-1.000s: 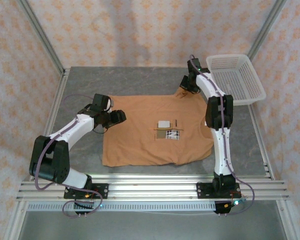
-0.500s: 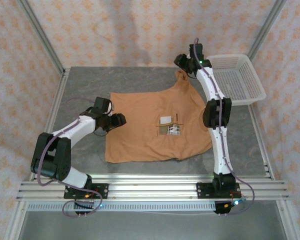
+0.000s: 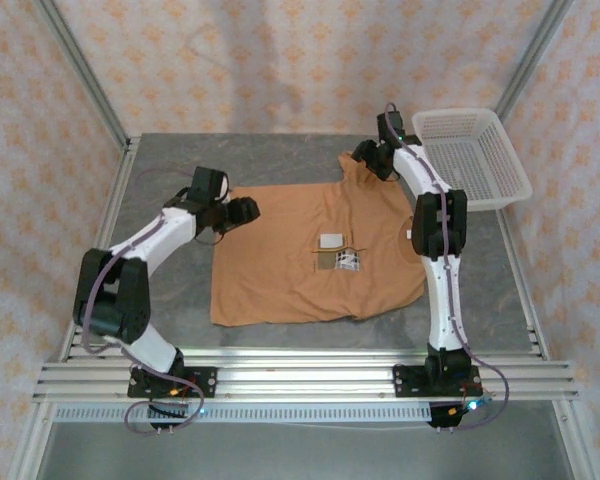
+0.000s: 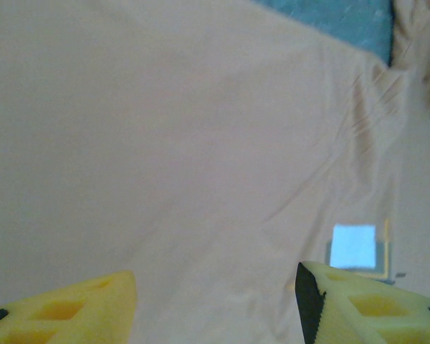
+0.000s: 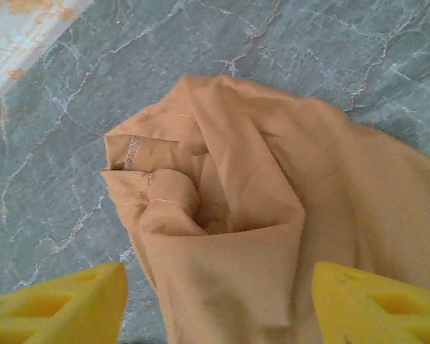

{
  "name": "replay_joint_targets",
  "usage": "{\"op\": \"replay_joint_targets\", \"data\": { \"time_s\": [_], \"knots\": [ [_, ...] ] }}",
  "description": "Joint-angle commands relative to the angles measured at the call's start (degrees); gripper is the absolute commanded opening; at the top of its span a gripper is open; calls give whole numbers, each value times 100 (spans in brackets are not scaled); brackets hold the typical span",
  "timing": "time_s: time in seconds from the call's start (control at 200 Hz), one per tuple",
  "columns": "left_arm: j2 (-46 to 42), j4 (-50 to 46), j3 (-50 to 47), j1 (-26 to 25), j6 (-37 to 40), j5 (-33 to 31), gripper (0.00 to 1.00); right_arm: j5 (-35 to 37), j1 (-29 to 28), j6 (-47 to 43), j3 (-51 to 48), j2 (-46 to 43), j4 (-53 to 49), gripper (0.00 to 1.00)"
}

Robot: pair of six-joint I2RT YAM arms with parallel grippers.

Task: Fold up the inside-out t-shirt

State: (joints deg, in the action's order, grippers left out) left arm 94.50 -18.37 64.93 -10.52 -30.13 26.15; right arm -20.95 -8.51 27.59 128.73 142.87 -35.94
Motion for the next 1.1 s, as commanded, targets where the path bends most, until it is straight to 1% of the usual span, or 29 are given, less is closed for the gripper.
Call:
{"op": "replay_joint_targets", "data": {
  "time_s": [0.0, 0.07, 0.085, 0.145, 0.28, 0.435, 0.52, 0.6, 0.676, 0.761, 0.846, 0.941, 0.956, 1.011, 1.096],
  "knots": [
    [772, -48, 722, -54, -19, 25, 62, 40, 49, 175, 26, -31, 269, 68],
    [1385, -82, 1231, -22, -19, 65, 62, 105, 123, 345, 226, 246, 216, 69],
    [1534, -94, 1338, -9, -158, 83, 62, 127, 143, 390, 265, 298, 209, 69],
    [2144, -187, 1764, 81, -248, 153, 62, 258, 236, 572, 411, 510, 176, 70],
    [3166, -493, 2622, 457, -450, 246, 60, 423, 432, 889, 779, 904, 125, 71],
    [3895, -747, 3484, 796, -553, 158, 57, 480, 513, 974, 1392, 1323, 158, 72],
    [4214, -929, 4130, 934, -561, 83, 56, 302, 543, 1046, 1865, 1555, 363, 72],
    [4267, -1003, 4588, 991, -501, 13, 55, 78, 583, 1057, 2463, 1686, 360, 72],
    [4002, -1123, 4804, 990, -376, -59, 55, -117, 588, 939, 2715, 1498, 315, 72],
    [3280, -961, 4393, 924, -260, -230, 55, -272, 532, 708, 2312, 938, 349, 74],
    [2398, -760, 3575, 844, -181, -427, 55, -518, 440, 590, 1585, 313, 471, 74],
    [1297, -835, 2516, 735, -81, -761, 55, -796, 322, 582, 768, -387, 400, 75],
    [1098, -861, 2335, 716, 57, -807, 55, -810, 296, 573, 644, -515, 372, 74],
    [457, -887, 1584, 631, 125, -916, 56, -780, 202, 554, -49, -1051, 398, 75],
    [-545, -924, 359, 445, 82, -939, 55, -685, 52, 618, -1488, -1999, 694, 74]
  ]
}}
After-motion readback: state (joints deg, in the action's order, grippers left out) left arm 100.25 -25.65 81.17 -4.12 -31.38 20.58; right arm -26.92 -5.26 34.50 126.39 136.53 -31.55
